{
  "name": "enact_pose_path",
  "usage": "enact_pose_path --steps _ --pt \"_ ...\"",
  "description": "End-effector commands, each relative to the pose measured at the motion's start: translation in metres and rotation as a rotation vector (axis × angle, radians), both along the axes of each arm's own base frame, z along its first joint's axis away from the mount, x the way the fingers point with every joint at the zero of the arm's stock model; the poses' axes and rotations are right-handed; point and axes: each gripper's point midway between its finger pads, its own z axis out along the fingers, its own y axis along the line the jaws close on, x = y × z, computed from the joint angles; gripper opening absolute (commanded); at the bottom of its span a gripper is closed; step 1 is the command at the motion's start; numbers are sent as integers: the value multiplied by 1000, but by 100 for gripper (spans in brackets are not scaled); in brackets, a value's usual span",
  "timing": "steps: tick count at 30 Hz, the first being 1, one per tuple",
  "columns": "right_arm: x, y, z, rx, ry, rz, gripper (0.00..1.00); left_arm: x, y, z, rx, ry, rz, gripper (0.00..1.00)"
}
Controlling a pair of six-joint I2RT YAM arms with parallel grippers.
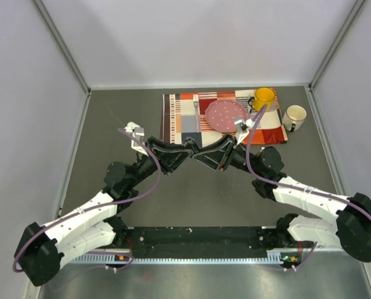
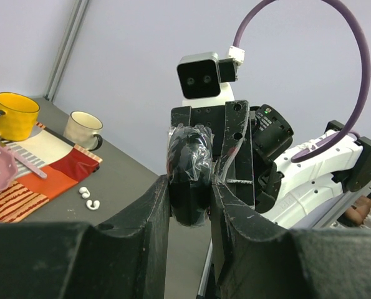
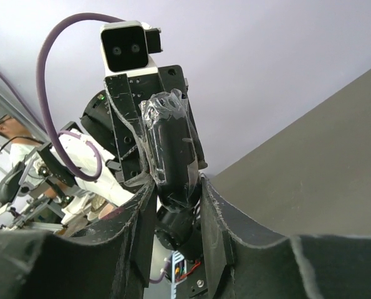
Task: Insert the wireless bluetooth earbuds into the charging case
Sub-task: Pick up the charging case at the center of the board.
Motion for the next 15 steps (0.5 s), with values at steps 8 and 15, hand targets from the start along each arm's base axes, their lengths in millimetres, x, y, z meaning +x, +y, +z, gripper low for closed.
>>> enact_pose_path --steps 8,15 --pt "-9 -3 34 86 -92 14 33 -7 -3 5 -27 -27 -48 0" --pt "-6 -4 33 72 -95 -14 20 -7 -4 3 -16 -23 -50 0"
